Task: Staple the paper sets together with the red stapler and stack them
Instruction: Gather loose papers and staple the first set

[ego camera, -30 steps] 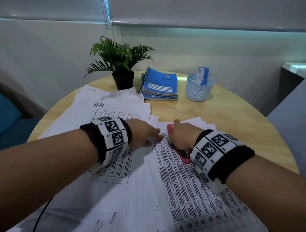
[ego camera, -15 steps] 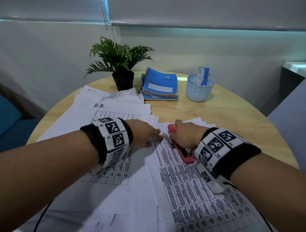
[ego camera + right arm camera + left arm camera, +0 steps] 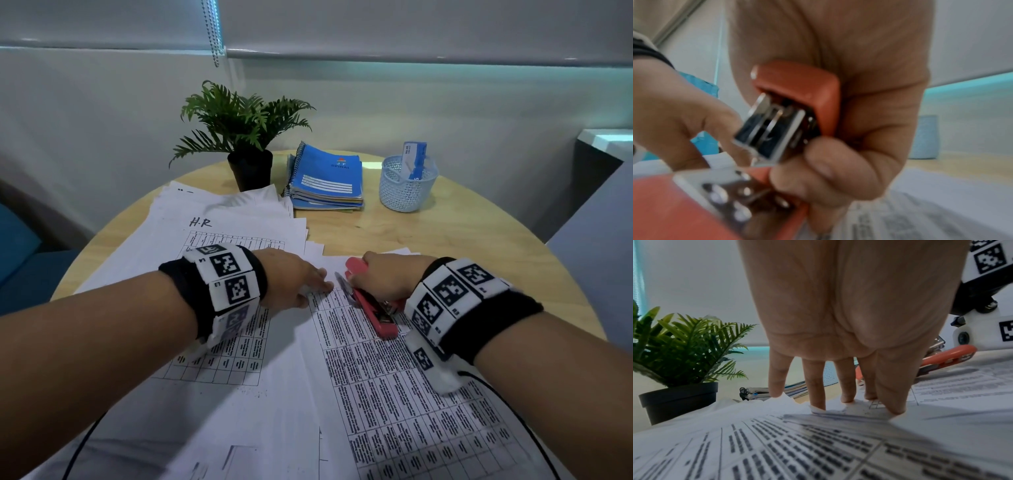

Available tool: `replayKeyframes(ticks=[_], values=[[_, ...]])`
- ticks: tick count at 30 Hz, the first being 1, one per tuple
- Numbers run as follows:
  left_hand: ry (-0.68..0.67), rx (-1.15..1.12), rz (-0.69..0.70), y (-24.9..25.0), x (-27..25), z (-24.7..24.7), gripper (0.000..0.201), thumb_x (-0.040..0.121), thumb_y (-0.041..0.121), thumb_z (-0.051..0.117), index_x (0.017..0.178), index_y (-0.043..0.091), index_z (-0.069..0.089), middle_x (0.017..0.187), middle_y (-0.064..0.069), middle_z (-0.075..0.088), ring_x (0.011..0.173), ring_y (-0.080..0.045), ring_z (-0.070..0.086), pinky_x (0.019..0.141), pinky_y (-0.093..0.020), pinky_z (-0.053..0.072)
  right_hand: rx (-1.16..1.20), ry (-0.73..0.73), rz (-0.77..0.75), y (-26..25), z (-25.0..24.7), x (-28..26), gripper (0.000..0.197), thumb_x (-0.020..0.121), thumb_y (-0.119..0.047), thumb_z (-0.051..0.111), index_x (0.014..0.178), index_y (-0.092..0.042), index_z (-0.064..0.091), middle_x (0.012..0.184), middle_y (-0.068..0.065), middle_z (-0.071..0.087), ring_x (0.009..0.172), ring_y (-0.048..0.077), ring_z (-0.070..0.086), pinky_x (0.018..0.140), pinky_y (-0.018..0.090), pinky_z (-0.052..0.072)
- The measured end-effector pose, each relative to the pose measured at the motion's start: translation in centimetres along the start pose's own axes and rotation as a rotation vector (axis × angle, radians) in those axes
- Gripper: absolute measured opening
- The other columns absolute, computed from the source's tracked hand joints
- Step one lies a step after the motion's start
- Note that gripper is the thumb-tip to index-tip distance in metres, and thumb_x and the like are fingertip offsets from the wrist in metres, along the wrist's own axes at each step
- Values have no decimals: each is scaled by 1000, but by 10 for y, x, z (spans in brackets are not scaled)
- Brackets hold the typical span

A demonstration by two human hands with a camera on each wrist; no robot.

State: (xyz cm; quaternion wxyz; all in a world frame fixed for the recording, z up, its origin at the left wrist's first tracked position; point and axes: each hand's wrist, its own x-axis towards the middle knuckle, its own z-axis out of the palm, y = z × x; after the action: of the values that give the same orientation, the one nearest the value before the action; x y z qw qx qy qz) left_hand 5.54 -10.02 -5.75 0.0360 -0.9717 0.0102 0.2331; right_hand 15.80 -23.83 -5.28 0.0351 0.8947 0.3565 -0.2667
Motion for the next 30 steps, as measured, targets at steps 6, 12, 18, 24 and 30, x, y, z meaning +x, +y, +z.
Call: replayKeyframes(ticks=[6, 12, 18, 24, 30], values=[[52, -126, 8, -2, 2, -7, 41, 95, 32, 48, 136, 38, 44, 143, 3, 35, 127, -17, 43, 107, -34, 35, -61, 50, 106, 38, -5, -11, 43, 105, -32, 23, 137, -6, 34, 135, 15, 42, 120, 29, 49, 95, 34, 39], [111, -43, -299, 8, 15, -12, 82, 79, 57, 62, 145, 23, 25, 141, -3, 43, 126, -25, 41, 104, -41, 36, -24, 115, 275, 96, 2, -1, 50, 100, -41, 28, 132, -2, 32, 135, 18, 42, 116, 35, 50, 96, 41, 41], [30, -151, -367, 13, 13, -31, 68, 77, 50, 69, 131, 13, 49, 127, -4, 55, 113, -21, 53, 86, -27, 41, 26, 221, 320, 106, -5, -2, 76, 80, -69, 42, 135, -17, 34, 136, 10, 40, 117, 31, 48, 93, 43, 45], [158, -291, -343, 11, 2, -33, 44, 86, 33, 64, 122, 11, 51, 118, -2, 55, 103, -19, 52, 79, -25, 39, 263, 451, 19, 62, -21, -33, 25, 86, -40, 63, 102, -20, 57, 103, -1, 58, 95, 19, 58, 79, 29, 45], [361, -586, -350, 3, -21, -30, 20, 80, 10, 62, 88, 18, 45, 82, 4, 49, 70, -10, 44, 52, -20, 33, 730, 285, -159, 17, 7, -32, 18, 87, -22, 66, 78, -6, 69, 70, 0, 63, 59, 12, 54, 55, 20, 40]])
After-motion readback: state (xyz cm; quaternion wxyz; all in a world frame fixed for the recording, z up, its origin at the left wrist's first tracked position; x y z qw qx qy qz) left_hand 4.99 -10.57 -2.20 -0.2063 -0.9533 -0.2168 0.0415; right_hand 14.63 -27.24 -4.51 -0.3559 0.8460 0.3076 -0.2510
